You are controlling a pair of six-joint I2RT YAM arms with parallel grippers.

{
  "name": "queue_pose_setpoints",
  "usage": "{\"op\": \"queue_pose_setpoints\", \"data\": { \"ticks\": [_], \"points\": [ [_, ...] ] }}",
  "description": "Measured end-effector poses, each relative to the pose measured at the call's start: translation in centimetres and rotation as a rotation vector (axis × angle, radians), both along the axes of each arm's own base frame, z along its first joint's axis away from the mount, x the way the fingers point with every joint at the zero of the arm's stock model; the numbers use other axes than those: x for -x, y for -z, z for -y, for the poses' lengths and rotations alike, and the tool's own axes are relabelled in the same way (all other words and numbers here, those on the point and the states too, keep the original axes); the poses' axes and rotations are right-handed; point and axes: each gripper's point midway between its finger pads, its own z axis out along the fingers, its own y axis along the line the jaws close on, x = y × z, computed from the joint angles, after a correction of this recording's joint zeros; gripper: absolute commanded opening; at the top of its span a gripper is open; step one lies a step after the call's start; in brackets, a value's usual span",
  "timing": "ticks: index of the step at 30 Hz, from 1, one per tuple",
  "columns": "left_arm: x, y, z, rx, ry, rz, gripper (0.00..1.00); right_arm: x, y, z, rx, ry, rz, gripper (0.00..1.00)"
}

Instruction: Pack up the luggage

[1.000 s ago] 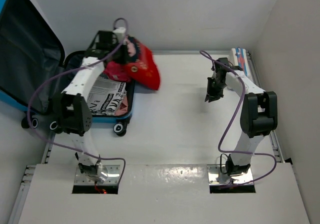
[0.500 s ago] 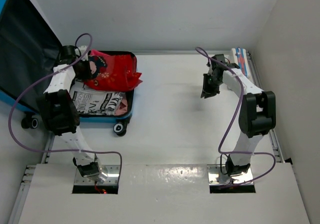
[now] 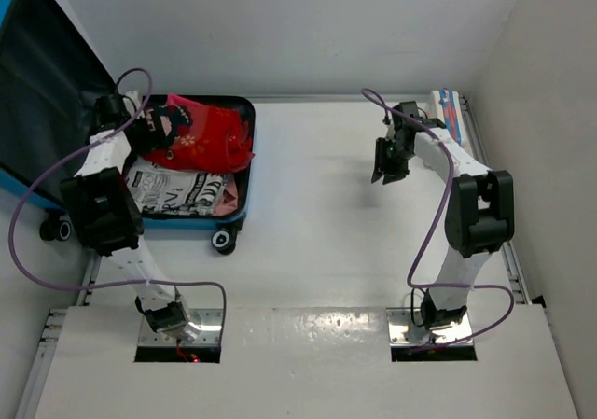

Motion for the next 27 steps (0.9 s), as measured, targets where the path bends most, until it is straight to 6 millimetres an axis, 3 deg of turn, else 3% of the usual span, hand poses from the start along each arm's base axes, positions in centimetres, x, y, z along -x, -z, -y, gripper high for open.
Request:
{"op": "queue_pose_setpoints", "data": {
  "ticks": [4,7,8,9,11,12,15,18,21,24,27],
  "points": [
    [0.5,-0.5,-0.6,0.046,-0.019,0.058,0.99,-0.2,-0.2,0.1,0.004,-0.019,0.015,0.48],
    [1.0,-3.1,0.2,0.051,0.005,0.121,0.99,-0.8,-1.7,0.5,-0.01,-0.019,0.082,0.59],
    [0.9,-4.7,0.6,0.039,0.017,0.156,0.99,-1.0,-2.6,0.7,-0.008,-0.018,0.114,0.62],
    [0.8,-6.5,0.9,0.021,0.029,0.197,0.99,-1.5,-3.7,1.2,-0.003,-0.013,0.157,0.73],
    [0.3,-11.8,2.5,-0.039,0.067,0.305,0.99,-2.5,-6.4,2.5,0.044,0.006,0.257,0.88],
    [-0.1,-14.3,3.4,-0.071,0.089,0.359,0.99,-3.1,-7.7,3.4,0.084,0.025,0.298,1.0],
    [-0.6,-22.3,7.2,-0.175,0.149,0.54,0.99,-6.1,-12.6,6.6,0.205,0.099,0.44,1.0],
    [-0.2,-27.1,11.0,-0.22,0.209,0.663,0.99,-9.1,-16.5,10.4,0.29,0.203,0.533,1.0],
    [0.1,-27.9,13.0,-0.237,0.235,0.685,0.99,-11.7,-17.6,15.3,0.352,0.317,0.546,1.0],
    [-0.1,-26.2,14.1,-0.241,0.246,0.646,0.99,-12.9,-15.2,19.7,0.425,0.391,0.488,1.0],
    [-0.2,-24.2,14.7,-0.241,0.253,0.593,0.99,-14.0,-12.2,22.0,0.477,0.408,0.407,1.0]
  ]
}}
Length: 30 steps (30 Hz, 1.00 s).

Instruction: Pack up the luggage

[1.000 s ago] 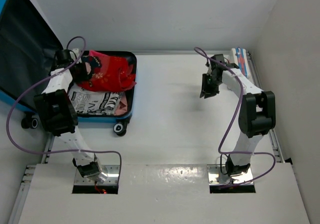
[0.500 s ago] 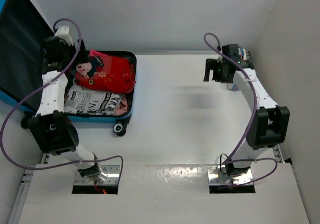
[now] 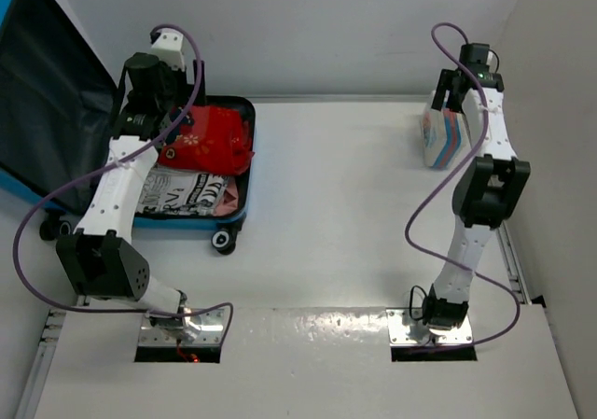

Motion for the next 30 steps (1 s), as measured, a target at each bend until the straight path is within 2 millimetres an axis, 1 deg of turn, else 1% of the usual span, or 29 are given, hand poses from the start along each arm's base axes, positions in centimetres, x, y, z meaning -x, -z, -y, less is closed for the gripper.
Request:
{"op": "queue_pose_setpoints", "data": {
  "ticks": [2,4,6,9,11,15,18,22,27,30],
  "points": [
    [-0.1,0.9,0.4,-0.006,0.004,-0.025,0.99,-1.6,1.7,0.9,0.0,0.011,-0.032,1.0],
    [-0.1,1.2,0.6,-0.018,0.004,-0.035,0.99,-2.7,2.8,1.4,-0.006,0.014,-0.038,1.0],
    [-0.1,1.3,1.0,-0.032,0.007,-0.036,0.99,-2.6,3.7,1.8,-0.015,0.014,-0.058,1.0],
    [-0.2,1.4,1.5,-0.052,0.015,-0.04,0.99,-2.5,3.9,2.2,-0.034,0.01,-0.055,1.0],
    [-0.3,1.7,1.5,-0.059,0.009,-0.046,0.99,-2.5,3.9,2.5,-0.043,0.008,-0.054,1.0],
    [-0.8,2.8,1.4,-0.075,-0.001,-0.073,0.99,-2.3,4.8,2.9,-0.067,0.006,-0.069,1.0],
    [-1.1,3.5,1.3,-0.084,-0.003,-0.089,0.99,-2.6,5.4,2.7,-0.095,-0.013,-0.067,1.0],
    [-1.2,4.1,1.4,-0.091,-0.005,-0.106,0.99,-3.0,5.8,1.8,-0.139,-0.051,-0.057,1.0],
    [-1.3,4.3,1.3,-0.09,-0.009,-0.11,0.99,-3.5,6.3,0.8,-0.18,-0.078,-0.029,1.0],
    [-1.4,4.5,1.3,-0.088,-0.011,-0.114,0.99,-3.3,6.3,0.6,-0.175,-0.081,-0.015,1.0]
  ]
}}
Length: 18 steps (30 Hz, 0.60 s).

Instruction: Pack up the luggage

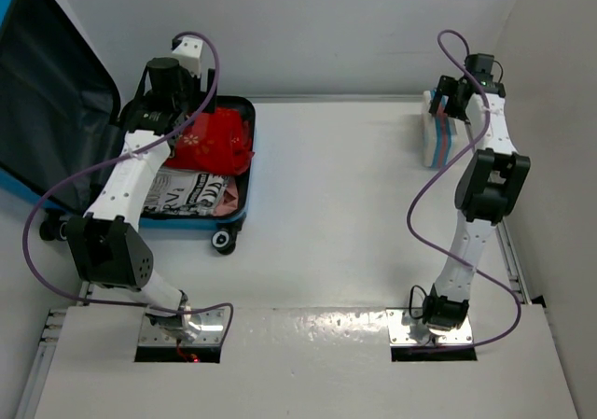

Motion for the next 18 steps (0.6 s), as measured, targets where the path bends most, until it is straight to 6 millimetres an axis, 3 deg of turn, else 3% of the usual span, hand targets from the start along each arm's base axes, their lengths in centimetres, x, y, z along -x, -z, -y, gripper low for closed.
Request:
{"op": "queue_pose_setpoints", "data": {
  "ticks": [18],
  "points": [
    [-0.3,1.4,0.5,0.011,0.006,-0.038,0.99,1.5,-0.4,3.3,0.005,0.052,0.006,1.0]
  ]
}}
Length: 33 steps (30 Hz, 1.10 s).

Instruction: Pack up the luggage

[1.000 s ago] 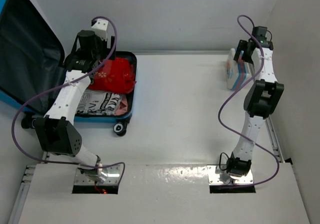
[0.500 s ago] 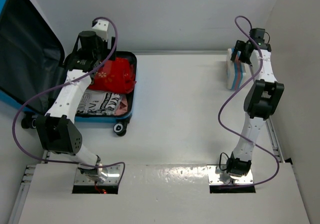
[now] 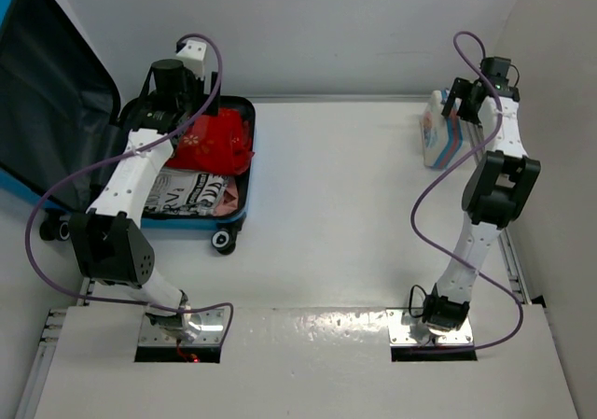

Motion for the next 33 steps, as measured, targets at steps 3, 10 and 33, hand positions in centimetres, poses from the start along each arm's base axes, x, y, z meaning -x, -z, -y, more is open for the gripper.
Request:
{"op": "queue_pose_setpoints", "data": {
  "ticks": [3,10,33],
  "points": [
    [0.0,0.0,0.4,0.001,0.009,0.0,0.99,0.2,0.0,-0.3,-0.018,-0.021,0.006,1.0],
    [0.1,0.1,1.1,0.005,0.022,-0.004,0.99,1.2,0.2,-1.8,-0.086,-0.122,0.009,0.99],
    [0.1,0.2,2.0,0.008,0.044,-0.006,0.99,-0.6,1.5,-3.1,-0.061,-0.368,-0.017,1.0]
  ]
}}
